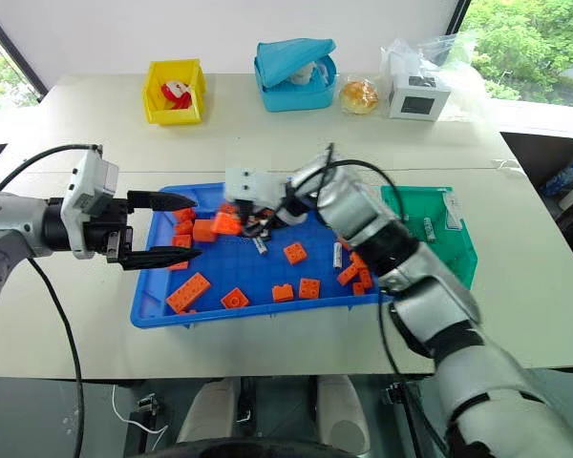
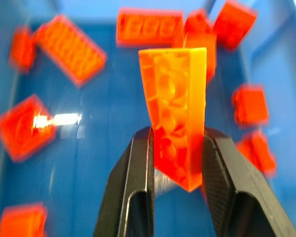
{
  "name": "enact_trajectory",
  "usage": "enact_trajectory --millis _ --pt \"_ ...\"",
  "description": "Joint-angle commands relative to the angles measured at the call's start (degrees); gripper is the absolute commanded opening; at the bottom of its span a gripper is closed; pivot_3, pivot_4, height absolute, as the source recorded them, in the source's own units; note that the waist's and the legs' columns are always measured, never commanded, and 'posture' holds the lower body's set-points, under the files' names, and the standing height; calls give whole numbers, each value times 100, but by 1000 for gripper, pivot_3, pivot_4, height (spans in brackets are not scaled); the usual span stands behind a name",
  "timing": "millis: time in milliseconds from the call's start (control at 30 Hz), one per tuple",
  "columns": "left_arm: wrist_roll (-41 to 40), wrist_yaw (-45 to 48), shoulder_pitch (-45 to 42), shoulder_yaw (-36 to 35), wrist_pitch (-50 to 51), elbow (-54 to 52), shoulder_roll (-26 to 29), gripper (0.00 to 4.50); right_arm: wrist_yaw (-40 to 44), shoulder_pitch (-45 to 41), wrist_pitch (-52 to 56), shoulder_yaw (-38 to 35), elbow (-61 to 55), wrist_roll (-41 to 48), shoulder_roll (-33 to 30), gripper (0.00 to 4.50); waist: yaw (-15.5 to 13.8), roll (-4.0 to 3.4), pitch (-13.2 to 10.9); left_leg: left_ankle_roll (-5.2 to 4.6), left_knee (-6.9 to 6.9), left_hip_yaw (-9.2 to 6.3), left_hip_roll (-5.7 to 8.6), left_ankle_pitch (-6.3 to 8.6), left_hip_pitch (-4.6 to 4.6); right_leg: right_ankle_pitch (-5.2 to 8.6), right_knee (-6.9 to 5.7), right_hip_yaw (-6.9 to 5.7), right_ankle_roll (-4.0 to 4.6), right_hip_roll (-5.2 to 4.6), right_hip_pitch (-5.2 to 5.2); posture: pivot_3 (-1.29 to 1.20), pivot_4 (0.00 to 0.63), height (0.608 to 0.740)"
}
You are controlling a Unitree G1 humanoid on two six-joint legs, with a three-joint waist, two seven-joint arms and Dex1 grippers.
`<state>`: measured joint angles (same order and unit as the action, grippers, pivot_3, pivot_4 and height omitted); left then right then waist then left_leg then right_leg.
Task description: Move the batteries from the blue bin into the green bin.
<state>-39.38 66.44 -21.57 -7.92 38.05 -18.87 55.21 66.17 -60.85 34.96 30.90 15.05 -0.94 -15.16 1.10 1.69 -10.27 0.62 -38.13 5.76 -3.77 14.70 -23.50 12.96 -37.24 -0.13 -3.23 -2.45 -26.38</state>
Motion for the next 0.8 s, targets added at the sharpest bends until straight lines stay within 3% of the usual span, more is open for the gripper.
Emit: enact_trajectory --millis 33,67,200,433,567,700,800 --pt "-50 44 70 -344 -75 -56 158 4500 -296 -225 147 -30 340 44 610 1790 1 0 0 0 0 0 0 0 0 0 -1 0 0 0 0 0 150 736" --pt "-72 23 94 -386 -62 -76 172 4500 -381 -237 119 -12 456 -5 753 2096 -3 0 0 0 0 -1 -1 0 0 0 -1 -1 0 0 0 0 150 736" --pt "-133 -50 215 -489 -8 -225 181 4500 -623 -273 298 -159 500 -79 860 4053 -48 1 1 1 -1 -1 3 -1 -3 1 1 -4 2 -10 1 0 150 736" --pt "-211 -75 432 -562 37 -349 173 4500 -679 180 2794 -884 -1591 619 -27 4053 -37 5 2 2 -3 -1 6 0 -8 2 5 -4 3 -18 2 0 150 736" --pt "-170 52 300 -370 -13 -191 138 4500 -1130 661 4422 -1357 -2781 1029 -327 4053 3 5 2 1 7 -2 1 0 -1 0 2 -5 1 -7 -1 0 150 736" --pt "-120 167 -2 -124 -53 -1 69 4500 -1647 1094 4845 -1451 -3111 1201 -346 4053 5 5 2 1 11 -5 0 0 2 1 -1 -6 3 -3 -3 0 150 736" --pt "-50 246 -188 44 -98 86 32 4500 -2055 1352 4553 -1386 -2906 1173 -278 4053 0 6 3 1 7 -1 3 0 2 3 3 -4 6 -7 1 0 150 736"
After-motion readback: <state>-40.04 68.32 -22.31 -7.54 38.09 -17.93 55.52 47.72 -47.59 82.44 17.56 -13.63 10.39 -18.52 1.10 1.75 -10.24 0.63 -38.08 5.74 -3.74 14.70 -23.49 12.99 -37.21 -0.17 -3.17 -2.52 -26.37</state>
